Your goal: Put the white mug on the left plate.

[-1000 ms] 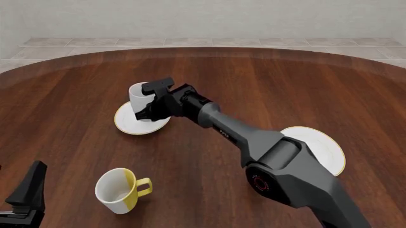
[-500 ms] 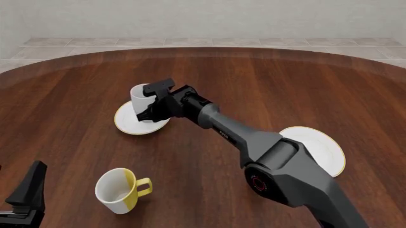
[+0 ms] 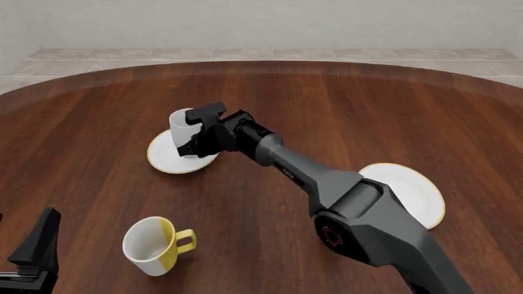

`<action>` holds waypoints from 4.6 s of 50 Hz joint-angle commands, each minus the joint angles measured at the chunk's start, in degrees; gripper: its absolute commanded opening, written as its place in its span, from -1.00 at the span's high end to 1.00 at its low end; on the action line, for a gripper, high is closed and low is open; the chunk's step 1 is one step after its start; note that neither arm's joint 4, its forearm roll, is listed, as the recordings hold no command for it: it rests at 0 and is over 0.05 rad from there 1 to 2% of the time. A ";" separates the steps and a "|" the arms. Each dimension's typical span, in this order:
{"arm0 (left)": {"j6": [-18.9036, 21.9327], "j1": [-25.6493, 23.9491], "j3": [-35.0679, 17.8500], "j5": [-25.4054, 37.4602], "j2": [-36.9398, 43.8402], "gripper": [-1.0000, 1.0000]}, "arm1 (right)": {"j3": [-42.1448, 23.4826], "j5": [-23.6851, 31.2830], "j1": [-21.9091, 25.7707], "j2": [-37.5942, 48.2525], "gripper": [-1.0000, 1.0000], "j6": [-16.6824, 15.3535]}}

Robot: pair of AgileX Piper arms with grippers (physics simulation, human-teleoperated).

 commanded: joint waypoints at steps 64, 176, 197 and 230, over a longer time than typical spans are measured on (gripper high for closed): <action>-0.06 0.04 0.27 0.10 0.00 -1.00 | 2.29 -0.99 0.72 0.54 1.00 -1.81; 0.44 -0.28 0.71 -0.07 -0.01 -1.00 | 6.02 -0.46 -0.37 -5.47 -1.00 -6.00; 0.64 -0.32 0.60 -0.09 -0.01 -1.00 | 6.49 0.46 -0.75 -8.27 -1.00 -7.11; 0.94 -0.46 -0.03 -0.24 0.00 -1.00 | 5.62 3.99 -1.71 -14.27 -1.00 -10.28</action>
